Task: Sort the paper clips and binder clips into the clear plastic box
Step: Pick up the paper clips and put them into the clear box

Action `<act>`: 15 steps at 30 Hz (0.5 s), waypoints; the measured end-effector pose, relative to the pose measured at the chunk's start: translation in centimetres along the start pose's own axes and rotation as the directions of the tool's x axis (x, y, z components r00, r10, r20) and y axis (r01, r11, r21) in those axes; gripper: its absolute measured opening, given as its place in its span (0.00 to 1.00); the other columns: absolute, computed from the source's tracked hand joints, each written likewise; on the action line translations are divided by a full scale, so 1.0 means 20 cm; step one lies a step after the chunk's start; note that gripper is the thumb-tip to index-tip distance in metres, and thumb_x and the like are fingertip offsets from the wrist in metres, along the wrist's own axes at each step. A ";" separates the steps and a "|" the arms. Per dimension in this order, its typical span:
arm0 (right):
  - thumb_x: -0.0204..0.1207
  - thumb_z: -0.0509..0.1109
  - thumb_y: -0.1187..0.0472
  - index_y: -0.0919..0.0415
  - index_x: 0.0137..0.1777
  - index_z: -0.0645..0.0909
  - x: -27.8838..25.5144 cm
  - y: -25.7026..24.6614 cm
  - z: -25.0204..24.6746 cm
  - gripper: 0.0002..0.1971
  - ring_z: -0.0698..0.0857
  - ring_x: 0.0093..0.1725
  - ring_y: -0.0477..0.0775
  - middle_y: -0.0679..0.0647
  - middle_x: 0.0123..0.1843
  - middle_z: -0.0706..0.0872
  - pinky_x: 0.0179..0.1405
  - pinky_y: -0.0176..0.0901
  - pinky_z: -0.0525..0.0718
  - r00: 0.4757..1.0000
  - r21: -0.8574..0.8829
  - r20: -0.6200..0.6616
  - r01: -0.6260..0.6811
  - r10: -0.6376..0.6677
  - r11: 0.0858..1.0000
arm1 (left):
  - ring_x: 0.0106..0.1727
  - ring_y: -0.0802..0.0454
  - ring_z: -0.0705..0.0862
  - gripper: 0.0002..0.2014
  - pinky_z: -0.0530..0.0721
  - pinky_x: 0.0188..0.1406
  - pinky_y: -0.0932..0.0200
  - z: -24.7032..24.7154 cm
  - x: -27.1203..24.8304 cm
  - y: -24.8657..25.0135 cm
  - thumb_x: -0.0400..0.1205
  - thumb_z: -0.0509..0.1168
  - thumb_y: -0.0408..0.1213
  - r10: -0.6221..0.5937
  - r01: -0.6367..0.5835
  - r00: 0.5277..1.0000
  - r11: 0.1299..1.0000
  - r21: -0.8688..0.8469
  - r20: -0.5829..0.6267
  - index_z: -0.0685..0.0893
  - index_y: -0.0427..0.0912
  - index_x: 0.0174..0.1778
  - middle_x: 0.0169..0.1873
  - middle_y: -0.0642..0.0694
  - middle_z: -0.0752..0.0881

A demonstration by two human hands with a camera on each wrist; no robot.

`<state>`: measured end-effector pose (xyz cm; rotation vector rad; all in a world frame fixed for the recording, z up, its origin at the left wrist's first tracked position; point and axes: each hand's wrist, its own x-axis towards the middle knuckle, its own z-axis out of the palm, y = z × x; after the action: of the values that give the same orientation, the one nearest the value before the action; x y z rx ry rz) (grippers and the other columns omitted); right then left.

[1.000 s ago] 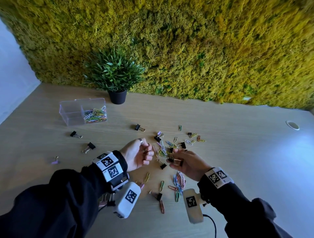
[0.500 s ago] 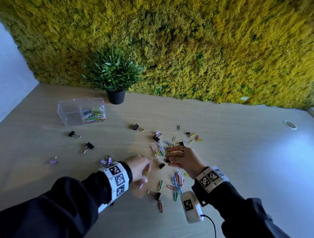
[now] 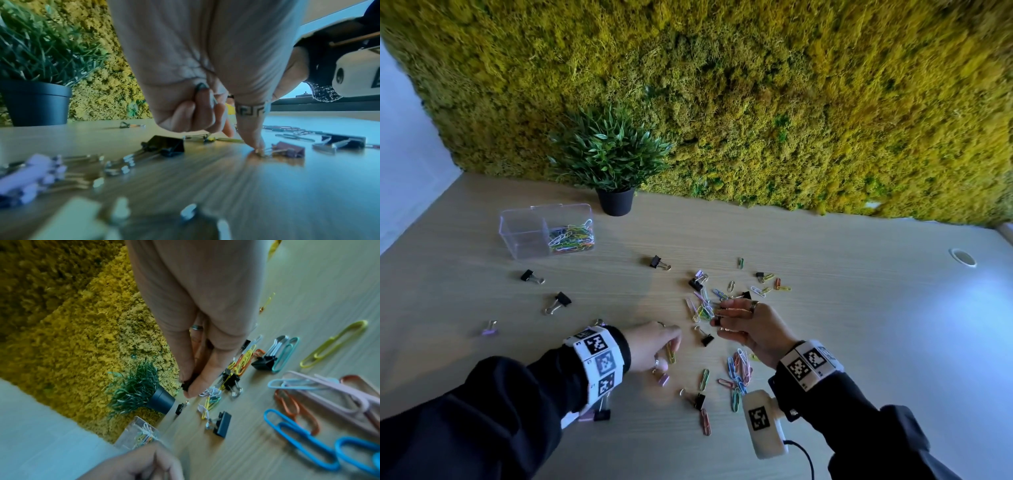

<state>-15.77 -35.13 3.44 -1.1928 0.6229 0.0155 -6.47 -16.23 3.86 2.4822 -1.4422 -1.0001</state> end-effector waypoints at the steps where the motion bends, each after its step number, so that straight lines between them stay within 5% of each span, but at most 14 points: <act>1: 0.71 0.66 0.81 0.68 0.50 0.80 0.00 0.00 0.00 0.12 0.91 0.37 0.51 0.57 0.40 0.89 0.37 0.41 0.89 1.000 -0.060 -0.013 0.007 -0.008 0.998 | 0.38 0.54 0.75 0.12 0.72 0.37 0.62 0.00 0.00 -0.01 0.79 0.66 0.38 -0.001 0.001 1.000 1.000 0.010 -0.004 0.76 0.42 0.57 0.35 0.54 0.75; 3: 0.72 0.65 0.80 0.65 0.48 0.82 0.00 0.01 0.02 0.12 0.90 0.36 0.48 0.55 0.40 0.88 0.38 0.41 0.87 0.999 -0.189 -0.033 0.029 -0.035 0.982 | 0.49 0.49 0.79 0.09 0.77 0.50 0.56 0.00 0.01 -0.03 0.79 0.66 0.40 -0.007 0.006 1.000 0.998 0.057 0.019 0.79 0.44 0.53 0.48 0.48 0.81; 5: 0.73 0.65 0.79 0.62 0.43 0.83 0.01 0.01 0.04 0.12 0.89 0.35 0.44 0.53 0.38 0.89 0.36 0.39 0.86 0.997 -0.271 -0.050 0.051 -0.067 0.961 | 0.51 0.49 0.79 0.08 0.77 0.49 0.54 0.00 0.02 -0.02 0.81 0.63 0.41 -0.011 0.004 0.999 0.990 0.141 0.051 0.79 0.43 0.53 0.57 0.45 0.81; 10: 0.70 0.66 0.81 0.64 0.38 0.83 0.01 0.00 0.08 0.12 0.86 0.27 0.41 0.50 0.32 0.89 0.29 0.35 0.87 0.991 -0.285 -0.084 0.076 -0.104 0.955 | 0.43 0.46 0.74 0.10 0.74 0.45 0.54 0.00 0.02 0.03 0.82 0.57 0.33 -0.028 -0.005 0.994 0.953 0.303 0.105 0.78 0.34 0.55 0.47 0.41 0.80; 13: 0.69 0.67 0.82 0.66 0.37 0.83 0.01 -0.02 0.09 0.11 0.85 0.23 0.43 0.59 0.35 0.87 0.24 0.32 0.84 0.986 -0.252 -0.097 0.107 -0.135 0.962 | 0.38 0.46 0.75 0.11 0.71 0.37 0.59 -0.06 0.02 -0.01 0.78 0.57 0.33 -0.005 -0.009 0.995 0.990 -0.143 -0.097 0.74 0.45 0.30 0.33 0.44 0.78; 15: 0.71 0.67 0.81 0.67 0.39 0.82 0.01 -0.02 0.09 0.10 0.86 0.26 0.45 0.59 0.37 0.87 0.27 0.35 0.86 0.989 -0.184 -0.091 0.097 -0.115 0.978 | 0.27 0.51 0.69 0.13 0.68 0.28 0.63 -0.11 0.01 -0.02 0.75 0.54 0.37 -0.037 -0.084 0.981 0.808 -0.584 -0.193 0.65 0.47 0.24 0.24 0.49 0.70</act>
<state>-14.71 -33.82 4.07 -1.4071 0.6563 -0.0814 -4.70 -16.69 5.29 2.0237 -0.9092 -0.9762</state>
